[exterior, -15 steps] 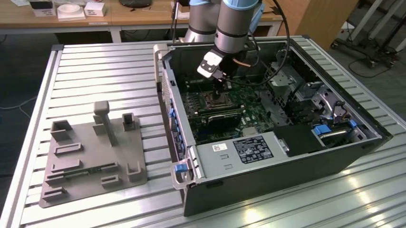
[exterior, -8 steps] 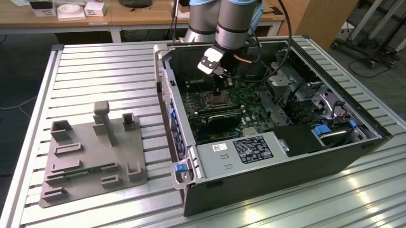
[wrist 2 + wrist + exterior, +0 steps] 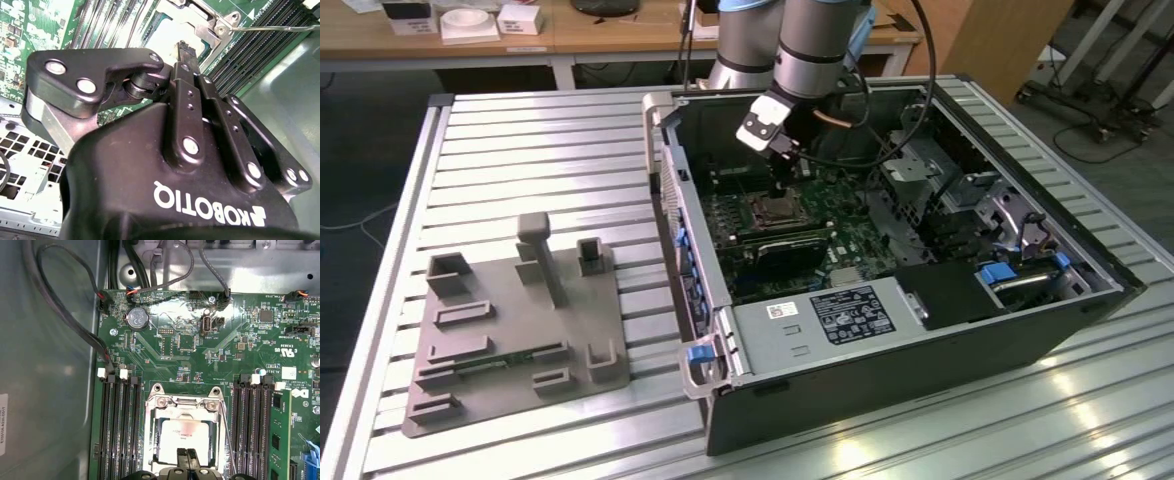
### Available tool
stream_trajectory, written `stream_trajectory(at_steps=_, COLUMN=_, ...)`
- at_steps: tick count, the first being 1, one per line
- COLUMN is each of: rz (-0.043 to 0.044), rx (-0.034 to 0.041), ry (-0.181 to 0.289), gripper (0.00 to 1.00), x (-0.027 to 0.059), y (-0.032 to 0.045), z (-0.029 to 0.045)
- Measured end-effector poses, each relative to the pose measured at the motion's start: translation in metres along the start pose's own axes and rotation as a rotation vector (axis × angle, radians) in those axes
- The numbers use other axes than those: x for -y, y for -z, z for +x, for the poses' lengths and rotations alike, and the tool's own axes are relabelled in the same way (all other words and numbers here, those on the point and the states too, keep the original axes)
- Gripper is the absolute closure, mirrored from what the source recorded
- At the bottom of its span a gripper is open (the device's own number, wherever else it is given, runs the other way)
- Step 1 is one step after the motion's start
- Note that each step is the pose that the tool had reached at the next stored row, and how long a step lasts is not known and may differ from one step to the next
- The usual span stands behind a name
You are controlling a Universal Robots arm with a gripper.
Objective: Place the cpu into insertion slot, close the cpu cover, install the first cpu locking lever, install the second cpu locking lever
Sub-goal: 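Install the first cpu locking lever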
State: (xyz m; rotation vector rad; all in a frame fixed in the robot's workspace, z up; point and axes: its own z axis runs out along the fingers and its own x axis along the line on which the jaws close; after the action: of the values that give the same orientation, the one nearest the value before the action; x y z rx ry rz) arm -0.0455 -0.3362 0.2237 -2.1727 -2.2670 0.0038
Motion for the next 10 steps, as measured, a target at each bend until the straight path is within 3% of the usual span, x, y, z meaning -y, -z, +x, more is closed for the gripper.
stream_trajectory(at_steps=4, rz=0.0002, rx=0.0002, ry=0.014, gripper=0.9, x=0.0, y=0.0001, z=-0.0001)
stream_trajectory(at_steps=10, rz=0.0002, rx=0.0006, ry=0.087, gripper=0.9, x=0.0, y=0.0001, z=-0.0001)
